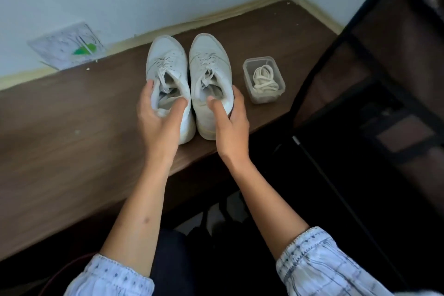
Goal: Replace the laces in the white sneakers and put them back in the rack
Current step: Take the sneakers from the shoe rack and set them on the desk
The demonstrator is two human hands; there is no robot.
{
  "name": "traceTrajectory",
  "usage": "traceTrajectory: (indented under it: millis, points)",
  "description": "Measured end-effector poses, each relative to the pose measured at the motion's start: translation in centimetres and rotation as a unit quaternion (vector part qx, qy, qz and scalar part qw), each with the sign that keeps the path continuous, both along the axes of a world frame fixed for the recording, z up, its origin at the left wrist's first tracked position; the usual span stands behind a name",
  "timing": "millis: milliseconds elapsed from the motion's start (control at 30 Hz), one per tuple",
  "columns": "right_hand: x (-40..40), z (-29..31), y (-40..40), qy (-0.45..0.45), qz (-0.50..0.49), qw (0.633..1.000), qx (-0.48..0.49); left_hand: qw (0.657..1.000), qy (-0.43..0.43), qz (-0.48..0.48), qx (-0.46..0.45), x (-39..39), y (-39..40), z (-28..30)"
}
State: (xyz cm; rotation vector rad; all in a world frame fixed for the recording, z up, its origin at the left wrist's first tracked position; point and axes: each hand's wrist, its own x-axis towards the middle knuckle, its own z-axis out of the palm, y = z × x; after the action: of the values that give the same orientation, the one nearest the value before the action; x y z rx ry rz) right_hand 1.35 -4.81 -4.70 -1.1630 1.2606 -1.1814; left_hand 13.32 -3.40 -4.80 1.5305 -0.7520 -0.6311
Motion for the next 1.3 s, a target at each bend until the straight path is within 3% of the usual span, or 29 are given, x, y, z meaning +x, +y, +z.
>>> traceTrajectory:
  millis: [467, 1167, 1300]
  points:
    - [-2.9, 3.2, 4.6, 0.143, 0.131, 0.981, 0.012, 0.994, -0.01, -0.034, 0.099, -0.7, 6.0, 3.6]
    - [-1.8, 1.2, 4.3, 0.112, 0.104, 0.988, -0.01, 0.998, 0.004, -0.026, 0.05, -0.9, 5.8, 2.0]
    - [-1.5, 0.4, 4.0, 0.071, 0.095, 0.992, -0.035, 0.999, -0.029, -0.002, 0.019, -1.2, 5.8, 1.3]
